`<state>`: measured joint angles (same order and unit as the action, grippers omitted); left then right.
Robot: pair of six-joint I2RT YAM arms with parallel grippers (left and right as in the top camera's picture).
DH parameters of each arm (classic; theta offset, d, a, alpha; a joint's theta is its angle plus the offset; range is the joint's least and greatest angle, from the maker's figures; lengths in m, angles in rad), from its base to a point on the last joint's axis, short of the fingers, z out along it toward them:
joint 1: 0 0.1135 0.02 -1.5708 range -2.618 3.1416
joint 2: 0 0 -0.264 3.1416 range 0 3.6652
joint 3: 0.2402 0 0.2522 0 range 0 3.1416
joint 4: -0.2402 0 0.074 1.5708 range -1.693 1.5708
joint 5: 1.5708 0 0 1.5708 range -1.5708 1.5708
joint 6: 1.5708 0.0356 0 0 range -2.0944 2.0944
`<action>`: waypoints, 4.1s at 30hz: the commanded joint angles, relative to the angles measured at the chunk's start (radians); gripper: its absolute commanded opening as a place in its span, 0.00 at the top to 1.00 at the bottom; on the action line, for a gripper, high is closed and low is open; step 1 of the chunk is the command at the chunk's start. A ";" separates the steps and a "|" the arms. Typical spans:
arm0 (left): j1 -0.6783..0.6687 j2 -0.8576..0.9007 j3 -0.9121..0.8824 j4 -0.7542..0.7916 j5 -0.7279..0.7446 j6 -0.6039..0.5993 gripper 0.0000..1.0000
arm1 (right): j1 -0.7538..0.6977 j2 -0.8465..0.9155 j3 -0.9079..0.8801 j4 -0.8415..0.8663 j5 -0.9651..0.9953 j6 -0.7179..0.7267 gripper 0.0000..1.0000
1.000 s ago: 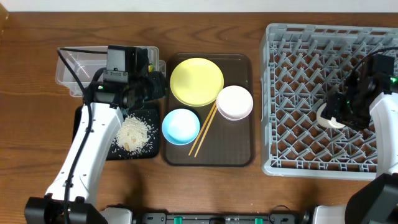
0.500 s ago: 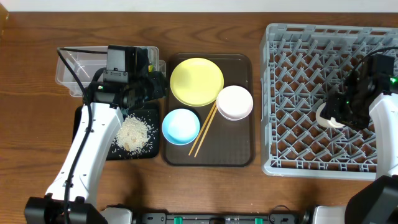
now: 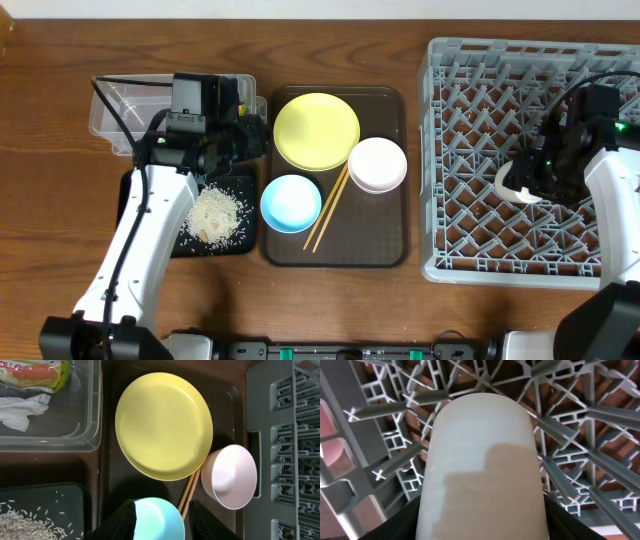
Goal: Sort waste into correct bins and load items into the dishwasher rack
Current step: 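Lower the white cup into the grey dish rack and open right gripper, then reach the right gripper to the pink bowl and grasp its rim, then carry the pink bowl with the right gripper into the dish rack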
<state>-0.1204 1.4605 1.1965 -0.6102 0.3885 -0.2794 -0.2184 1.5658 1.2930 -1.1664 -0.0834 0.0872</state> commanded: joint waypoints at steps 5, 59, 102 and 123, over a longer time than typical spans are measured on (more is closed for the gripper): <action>0.004 -0.004 0.000 -0.004 -0.009 0.020 0.62 | 0.008 -0.010 -0.018 0.008 0.027 -0.014 0.70; 0.004 -0.003 0.000 -0.320 -0.401 -0.120 0.48 | 0.609 0.314 -0.031 0.673 0.005 -0.518 0.37; 0.004 -0.003 0.000 -0.288 -0.400 -0.120 0.48 | 0.402 0.054 -0.030 1.163 0.777 -0.541 0.99; 0.004 -0.003 0.000 -0.286 -0.397 -0.120 0.48 | 0.402 0.352 -0.031 1.405 0.843 -0.686 0.99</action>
<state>-0.1204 1.4605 1.1965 -0.8913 -0.0002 -0.3927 0.1616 1.9083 1.2602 0.2409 0.7296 -0.5888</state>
